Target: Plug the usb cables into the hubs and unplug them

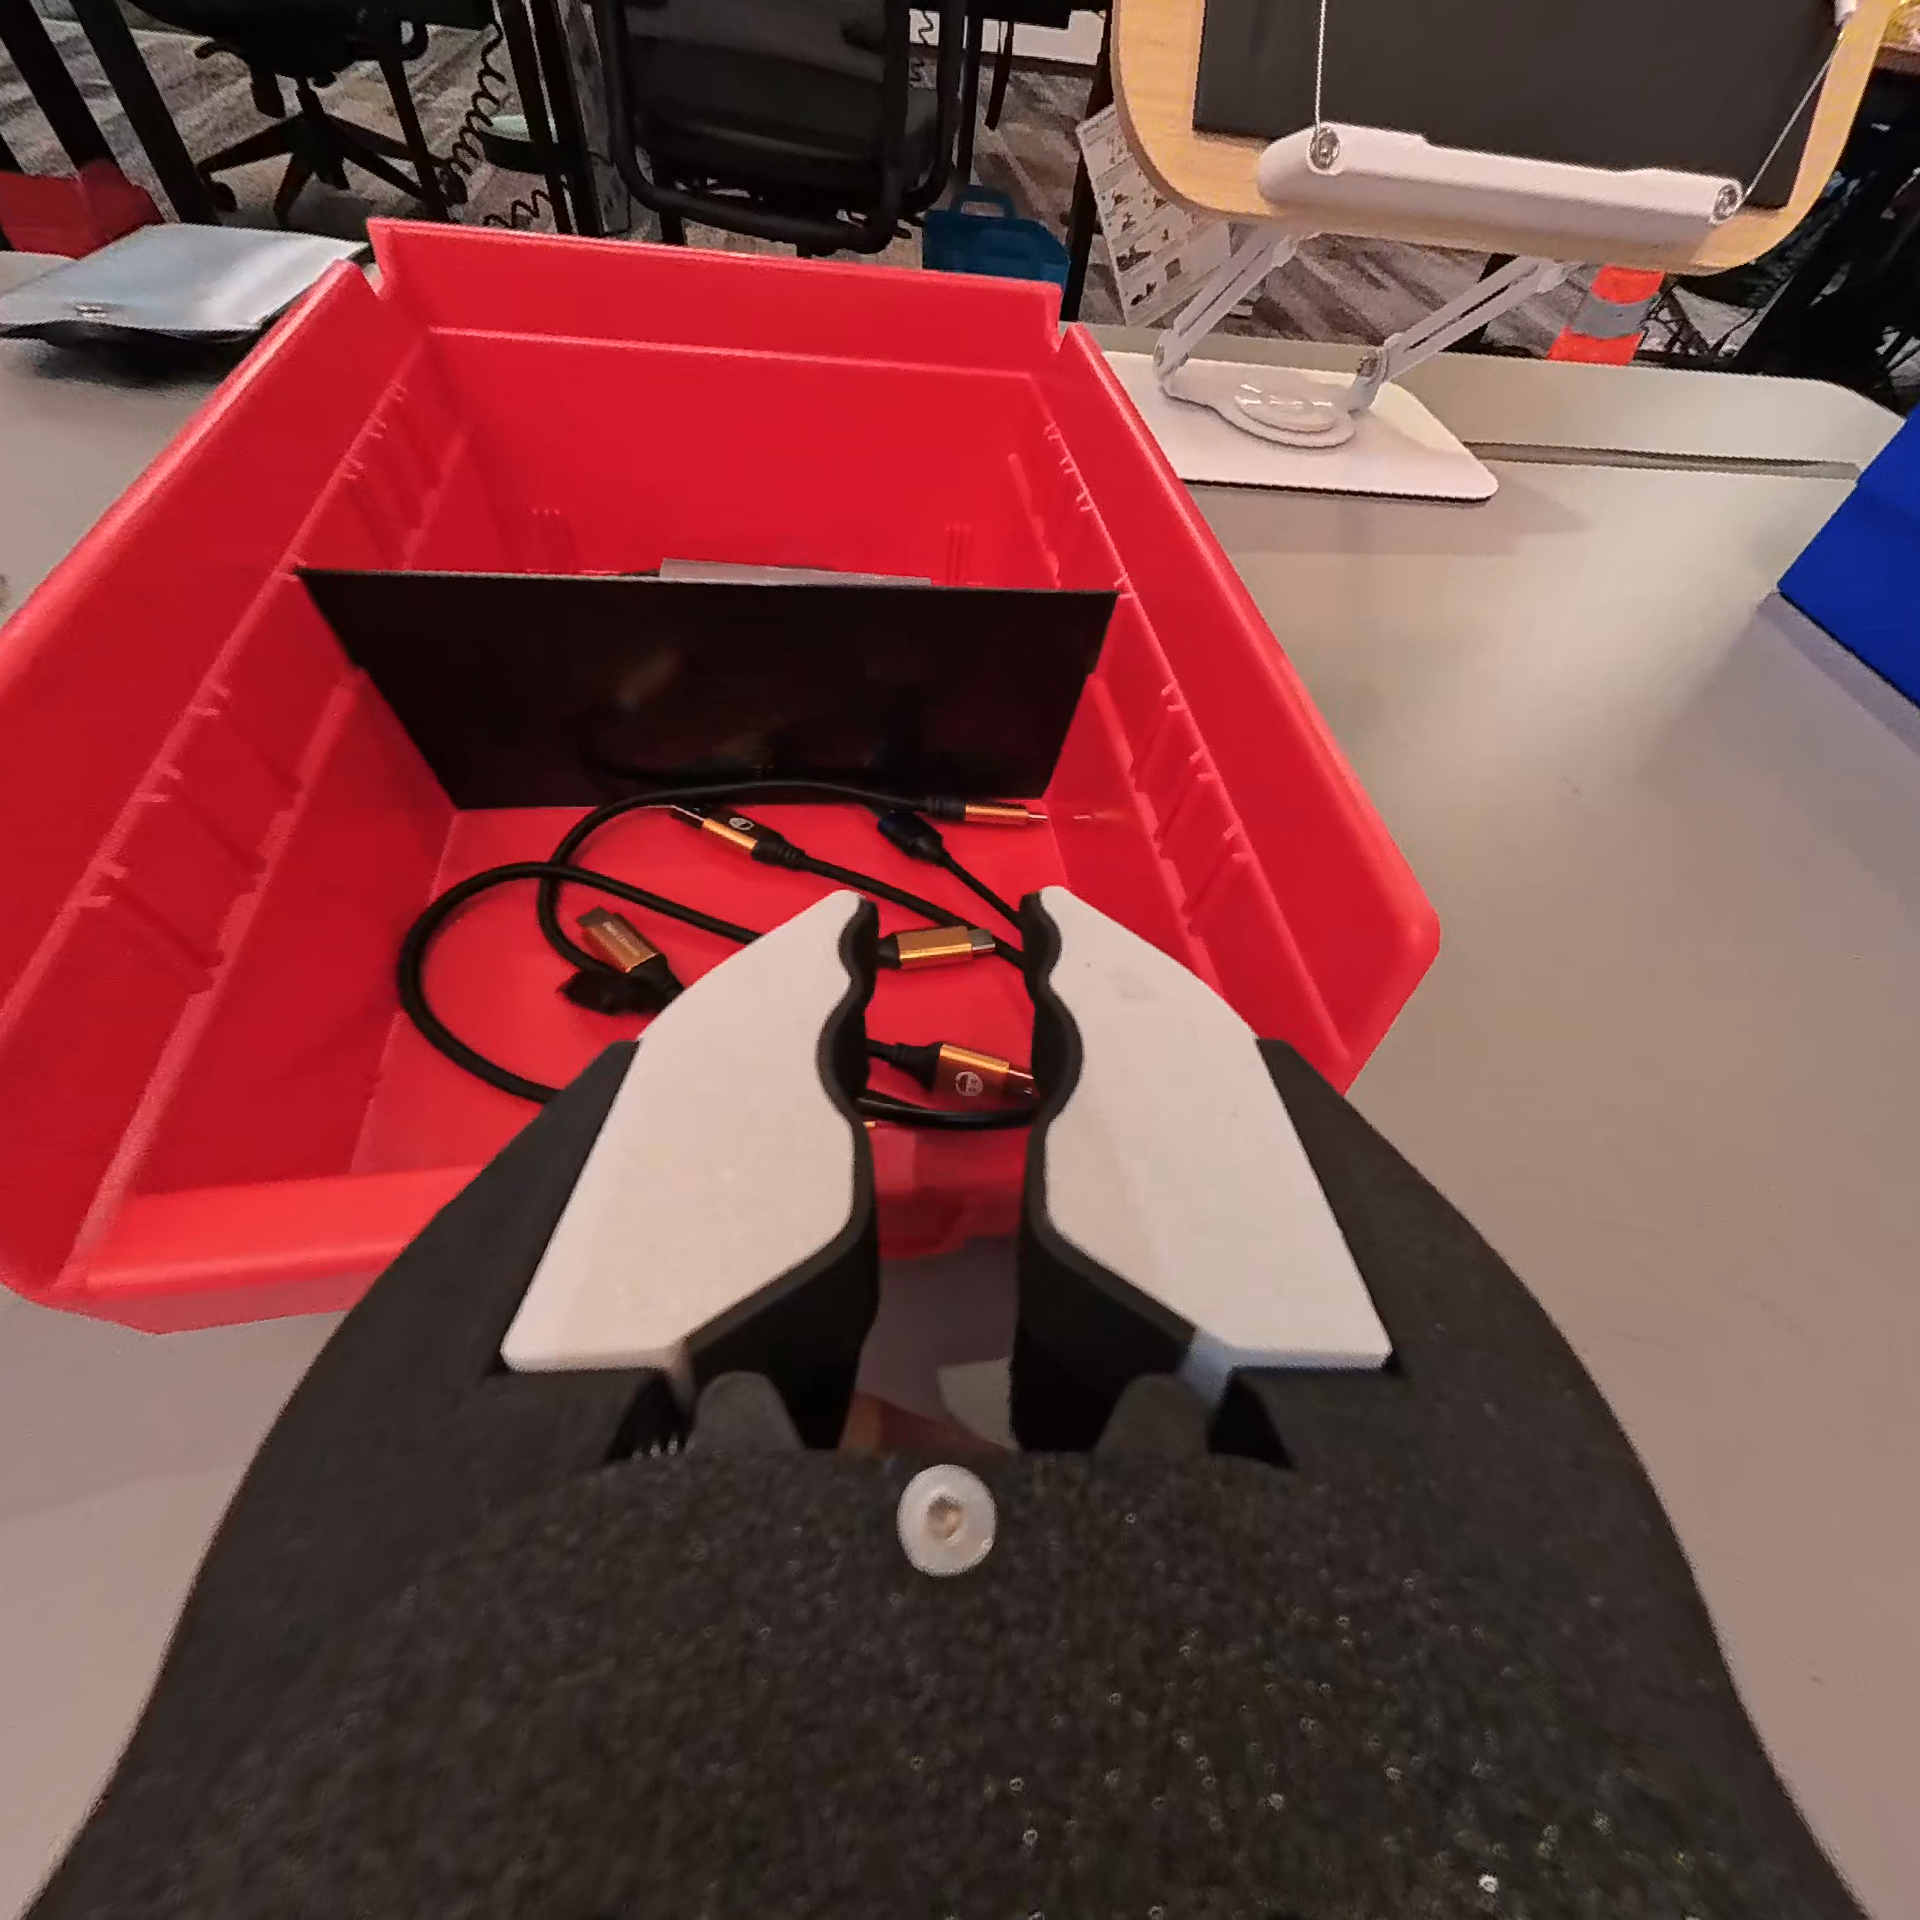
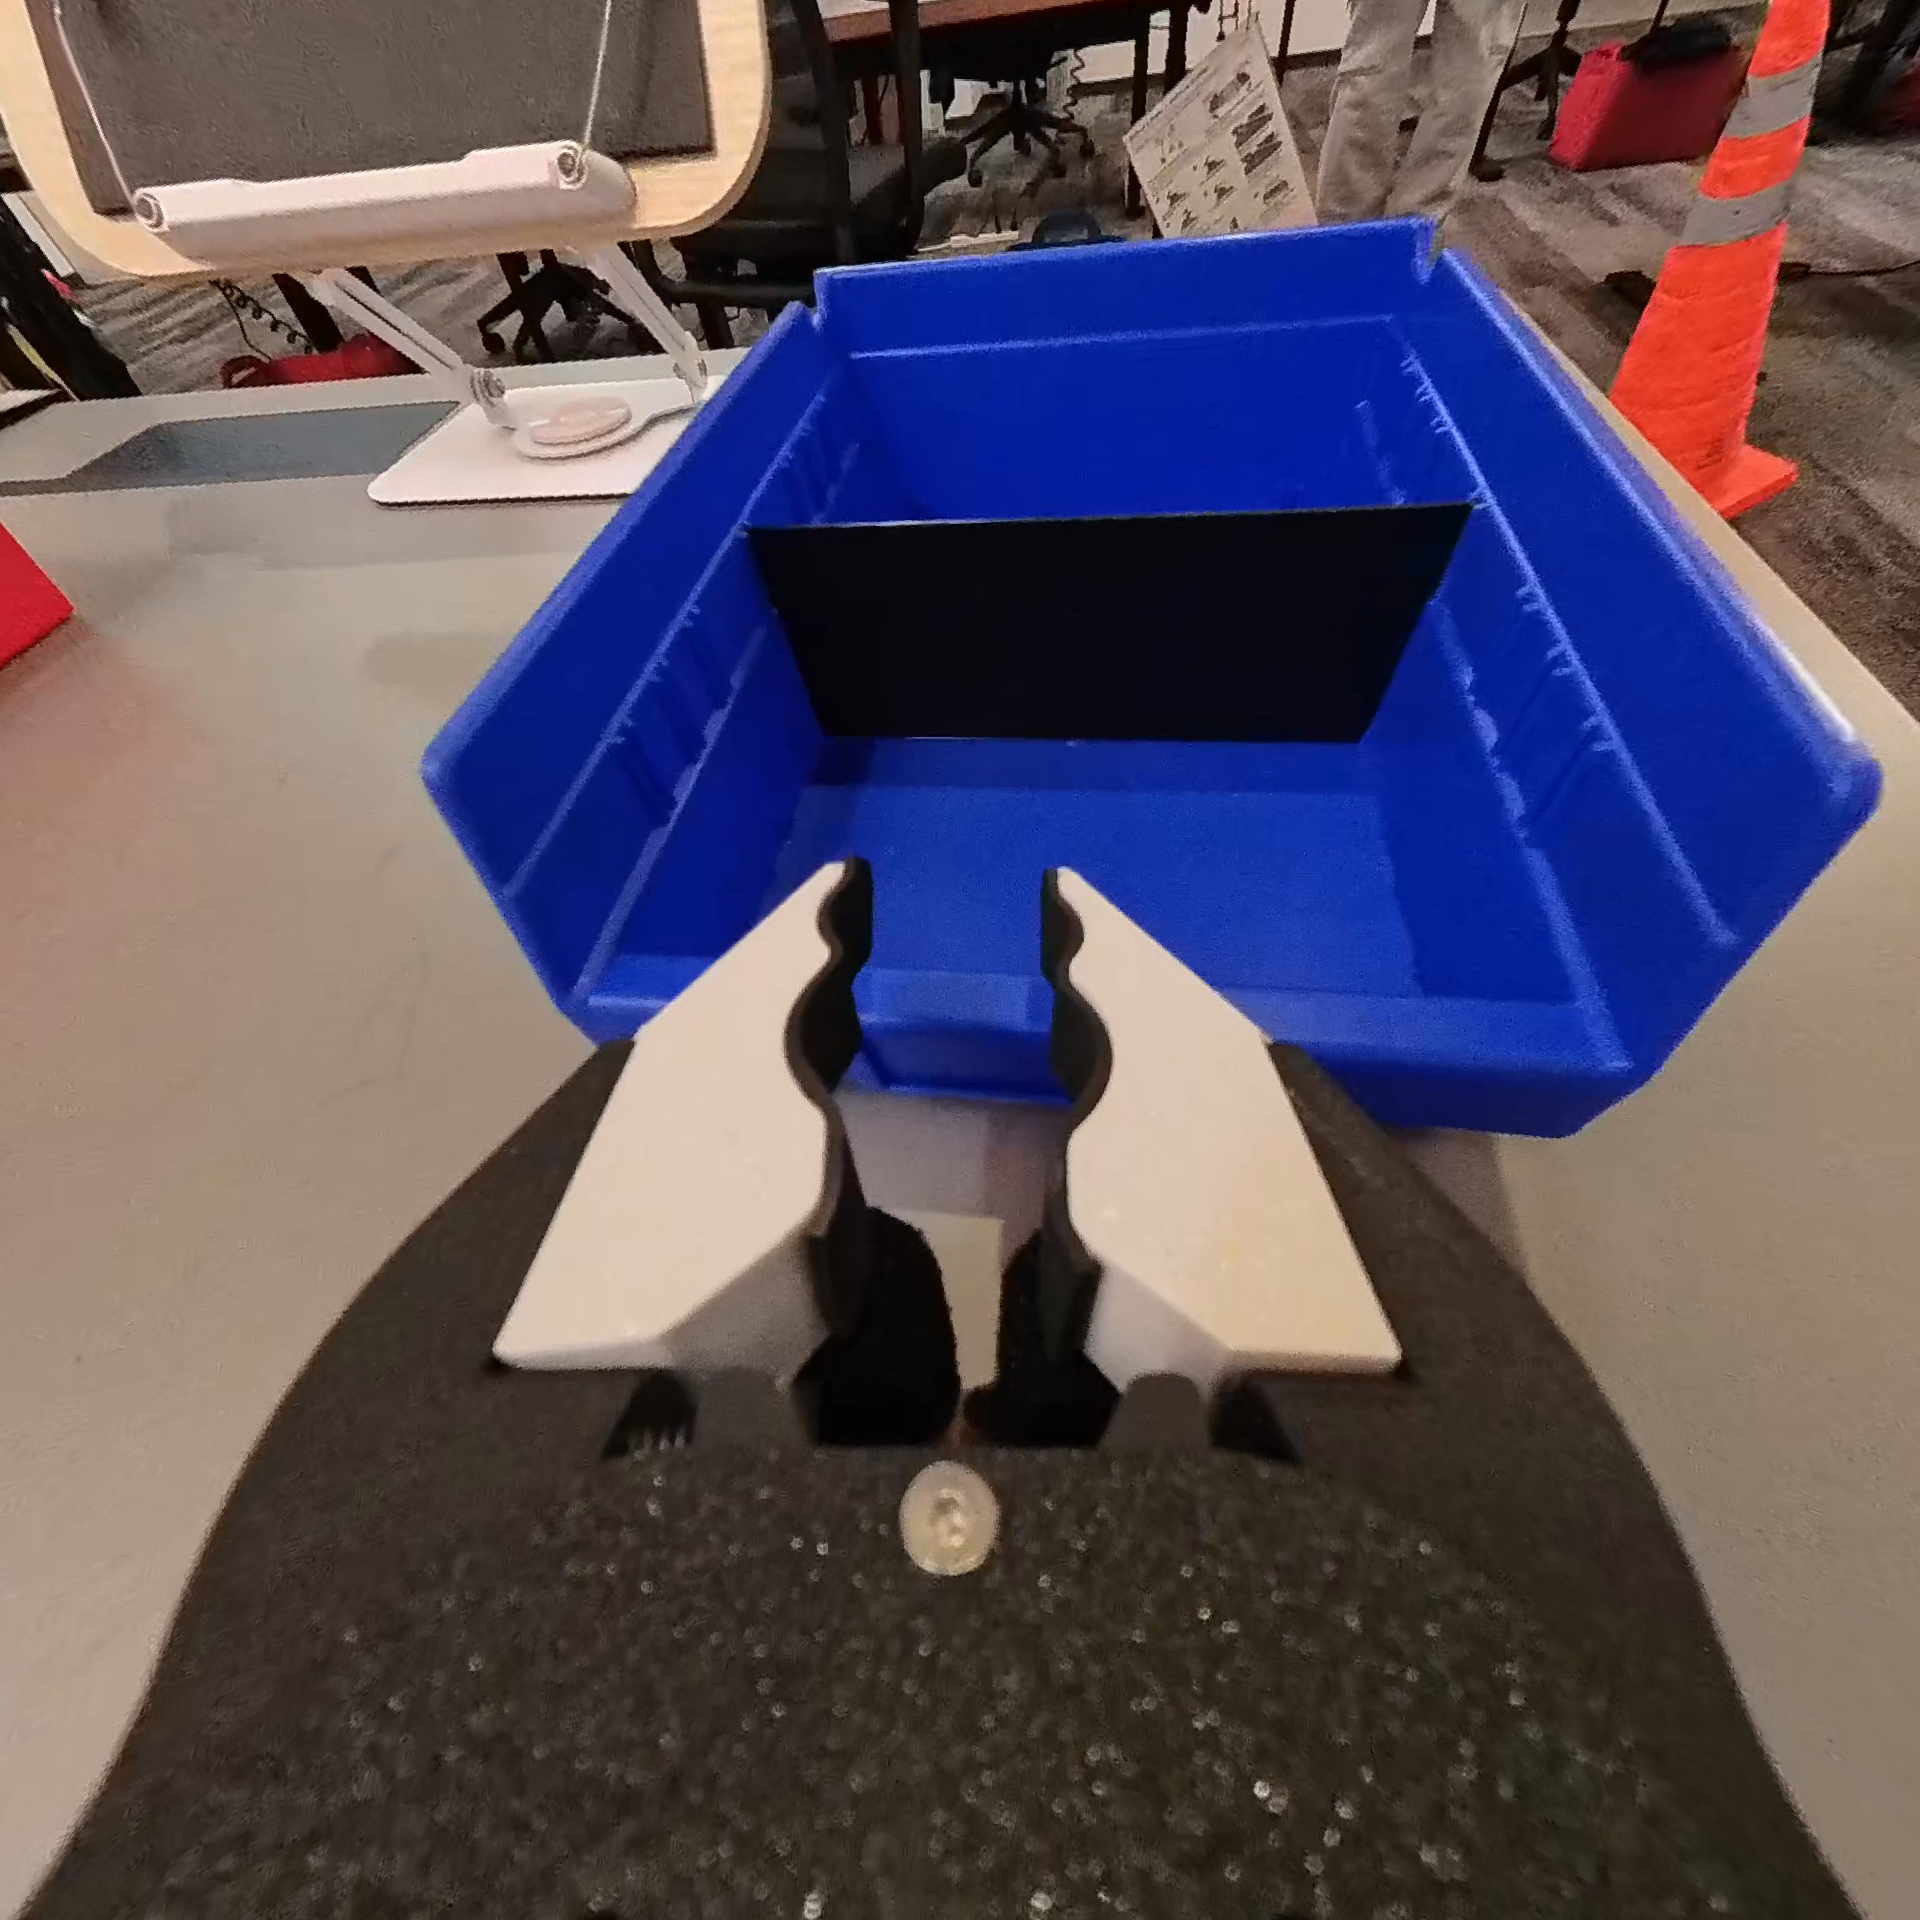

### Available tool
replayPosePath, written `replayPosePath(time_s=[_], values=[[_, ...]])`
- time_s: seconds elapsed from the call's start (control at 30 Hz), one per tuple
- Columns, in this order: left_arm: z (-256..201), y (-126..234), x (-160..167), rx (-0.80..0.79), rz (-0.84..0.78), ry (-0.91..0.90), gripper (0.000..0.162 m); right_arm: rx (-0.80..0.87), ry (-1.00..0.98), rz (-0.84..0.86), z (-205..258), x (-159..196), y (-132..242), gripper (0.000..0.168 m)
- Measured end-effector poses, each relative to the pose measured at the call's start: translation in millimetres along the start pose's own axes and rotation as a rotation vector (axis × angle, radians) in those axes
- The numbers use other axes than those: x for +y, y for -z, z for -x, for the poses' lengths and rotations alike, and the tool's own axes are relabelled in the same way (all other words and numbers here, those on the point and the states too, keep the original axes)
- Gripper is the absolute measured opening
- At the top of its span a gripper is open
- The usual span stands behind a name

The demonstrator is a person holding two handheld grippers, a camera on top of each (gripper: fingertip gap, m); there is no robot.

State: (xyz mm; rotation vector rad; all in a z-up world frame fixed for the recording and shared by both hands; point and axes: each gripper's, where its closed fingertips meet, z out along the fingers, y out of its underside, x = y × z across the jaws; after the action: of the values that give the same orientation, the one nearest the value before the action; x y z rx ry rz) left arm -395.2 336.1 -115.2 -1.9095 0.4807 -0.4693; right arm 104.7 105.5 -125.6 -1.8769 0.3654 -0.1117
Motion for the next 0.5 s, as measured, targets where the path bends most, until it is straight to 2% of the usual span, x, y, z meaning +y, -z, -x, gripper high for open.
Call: replayPosePath(time_s=[0.2,0.27,0.37,0.5], values=[[5,5,-10,0.016,-0.044,-0.033,0.027,-0.009,0.014,0.012,4,3,0,0.031],[0,10,-14,0.109,-0.056,-0.097,0.028,-0.009,0.017,0.013,4,3,0,0.031],[-30,24,10,0.434,0.085,-0.209,0.034,-0.012,0.017,0.015,5,3,-1,0.031],[-19,26,40,0.427,0.199,-0.365,0.043,-0.019,0.02,0.023,7,4,-2,0.031]])
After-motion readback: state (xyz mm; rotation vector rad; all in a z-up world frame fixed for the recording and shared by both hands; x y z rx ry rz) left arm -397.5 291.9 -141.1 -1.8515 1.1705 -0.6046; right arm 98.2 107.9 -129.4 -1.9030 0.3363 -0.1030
